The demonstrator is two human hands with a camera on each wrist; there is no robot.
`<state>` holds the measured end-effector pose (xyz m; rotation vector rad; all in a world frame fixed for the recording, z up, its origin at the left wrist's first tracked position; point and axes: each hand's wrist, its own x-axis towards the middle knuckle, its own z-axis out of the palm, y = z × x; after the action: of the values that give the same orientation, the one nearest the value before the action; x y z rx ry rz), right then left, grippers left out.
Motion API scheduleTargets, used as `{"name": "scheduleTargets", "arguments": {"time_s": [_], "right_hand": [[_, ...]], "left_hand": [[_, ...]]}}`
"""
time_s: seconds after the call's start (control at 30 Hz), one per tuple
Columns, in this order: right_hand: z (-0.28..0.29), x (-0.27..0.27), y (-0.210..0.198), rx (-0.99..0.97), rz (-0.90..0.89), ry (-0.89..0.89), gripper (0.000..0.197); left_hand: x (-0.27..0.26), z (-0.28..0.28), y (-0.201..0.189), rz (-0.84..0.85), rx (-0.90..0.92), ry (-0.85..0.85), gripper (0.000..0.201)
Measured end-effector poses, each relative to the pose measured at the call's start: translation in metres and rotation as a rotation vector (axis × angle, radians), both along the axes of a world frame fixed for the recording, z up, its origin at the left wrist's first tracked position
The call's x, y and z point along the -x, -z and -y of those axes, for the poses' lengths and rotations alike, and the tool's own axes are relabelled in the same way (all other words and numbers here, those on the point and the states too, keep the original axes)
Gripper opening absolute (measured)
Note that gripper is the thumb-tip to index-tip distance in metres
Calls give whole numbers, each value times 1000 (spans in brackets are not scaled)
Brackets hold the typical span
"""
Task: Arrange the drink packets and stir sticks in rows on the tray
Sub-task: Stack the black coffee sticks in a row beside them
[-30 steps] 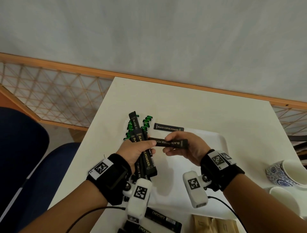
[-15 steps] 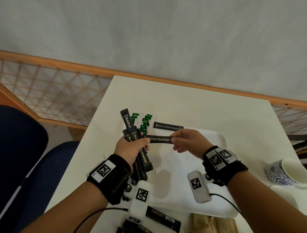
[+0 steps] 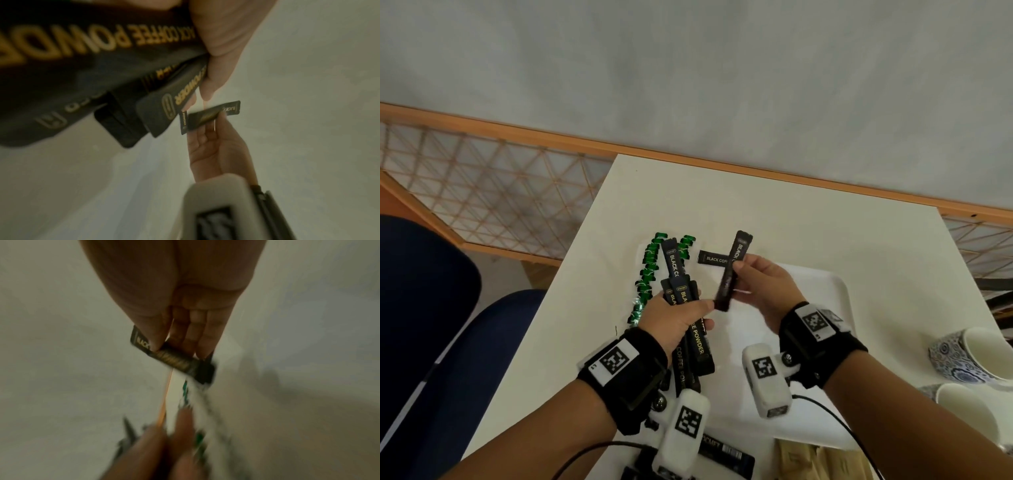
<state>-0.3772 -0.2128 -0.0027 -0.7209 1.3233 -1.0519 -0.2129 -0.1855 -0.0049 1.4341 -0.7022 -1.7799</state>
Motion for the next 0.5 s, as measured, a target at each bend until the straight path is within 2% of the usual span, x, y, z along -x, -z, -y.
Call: {"name": "scheduleTargets", "arguments": {"time_s": [0.03,0.07,0.13,0.17,0.23,0.37,0.5], "right_hand": [[6,6,1,35,-179,3,15],[13,14,3,75,-431,-30,17],[26,27,7,142,-889,-210,22],[30,30,9,152,-1021,-308,25],[37,30,13,150,-1118,-416,26],[47,20,18,113,-1081,-393,16],[53,10,20,135,-1058,-392,15]], "left_hand": [[-2,1,0,-18,-21,3,19],[-5,2,0,-38,-44,5,18],[-9,6,1,-64,-83,3,13],[-11,7,1,-68,-93,-1,11],[-13,11,3,-74,-96,-11,9],[-16,15,5,-88,-85,5,15],[-19,19,7,-57,-60,39,16]]}}
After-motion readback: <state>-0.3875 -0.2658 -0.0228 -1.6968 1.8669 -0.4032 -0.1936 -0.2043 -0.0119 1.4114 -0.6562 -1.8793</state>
